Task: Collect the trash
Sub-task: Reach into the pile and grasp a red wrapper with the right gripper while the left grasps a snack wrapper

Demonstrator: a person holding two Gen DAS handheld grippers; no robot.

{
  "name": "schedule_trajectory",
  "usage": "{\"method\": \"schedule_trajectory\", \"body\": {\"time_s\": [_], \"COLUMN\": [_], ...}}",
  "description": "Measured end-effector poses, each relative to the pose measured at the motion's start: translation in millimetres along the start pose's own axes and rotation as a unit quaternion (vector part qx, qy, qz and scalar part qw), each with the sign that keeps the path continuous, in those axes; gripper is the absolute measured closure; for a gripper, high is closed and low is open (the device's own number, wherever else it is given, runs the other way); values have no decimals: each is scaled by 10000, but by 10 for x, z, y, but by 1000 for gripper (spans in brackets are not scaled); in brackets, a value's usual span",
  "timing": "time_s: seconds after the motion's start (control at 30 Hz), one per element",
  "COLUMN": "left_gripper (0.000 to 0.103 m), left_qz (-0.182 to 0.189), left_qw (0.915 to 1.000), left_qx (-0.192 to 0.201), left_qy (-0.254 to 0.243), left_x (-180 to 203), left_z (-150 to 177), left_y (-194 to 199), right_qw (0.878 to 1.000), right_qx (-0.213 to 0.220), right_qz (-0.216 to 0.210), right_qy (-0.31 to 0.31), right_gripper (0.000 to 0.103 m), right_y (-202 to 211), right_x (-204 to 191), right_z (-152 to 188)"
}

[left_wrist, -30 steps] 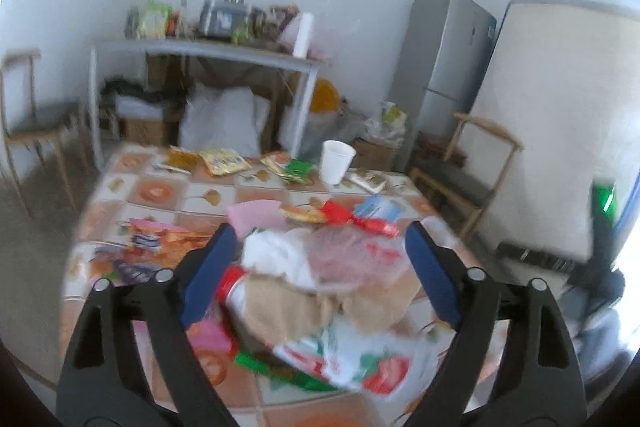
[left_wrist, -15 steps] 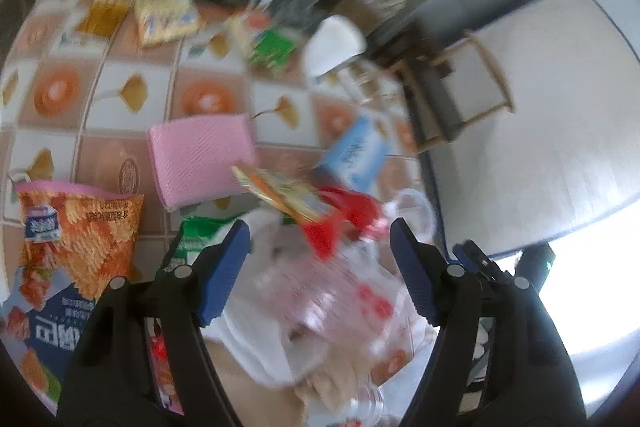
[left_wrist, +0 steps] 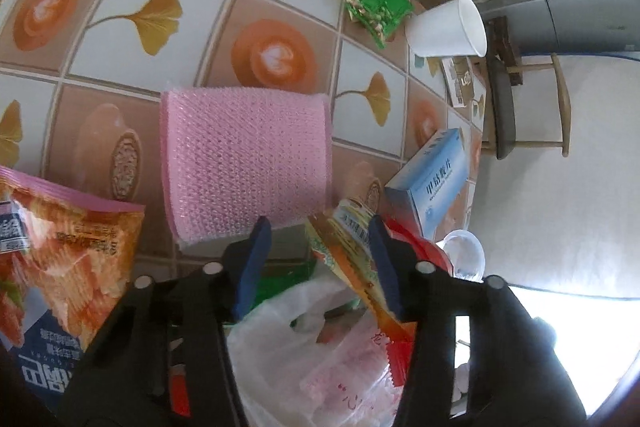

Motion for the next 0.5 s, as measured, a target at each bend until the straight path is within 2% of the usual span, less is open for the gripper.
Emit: {"method": "schedule_trajectory", "body": {"time_s": [0.03, 0.1, 0.13, 0.23, 0.37, 0.5], "left_gripper": [60, 66, 69, 76, 81, 82], "left_qz": [29, 137, 166, 243, 260, 282], "left_qw": [10000, 9999, 9999, 9997, 9995, 9990], "left_qx": [-14, -29, -32, 9, 88, 155], "left_qy": [-5, -32, -29, -52, -155, -294], "left_x": [12, 42, 47, 55, 71, 88], "left_z": [3, 12, 16, 32, 49, 62], "left_y": [-4, -34, -42, -41, -50, -30], "right_qw": [9998, 9970, 9930, 9839, 9800, 9759], "right_qx": [1, -301, -570, -1096, -1503, -1803], "right_qz": [-98, -658, -1025, -1379, -1218, -1042], "right_qy": [162, 285, 135, -290, -463, -647], "right_gripper": [37, 37, 37, 37, 37, 31], "right_y": [5, -51, -121, -340, -607, -842], "right_x": [-83, -302, -398, -520, -626, -722], "right_z": [-3, 25, 55, 109, 170, 245]}}
Point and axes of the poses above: each gripper's, at about its wrist camera, not at the fingertips, and y roughly against the way its jaws point, x to its right, z to its underside, the point moved 4 cm from there along -y, roughly the way its jaws point, and after that the axes turned 10 degrees about x, right-handed, at the moved point
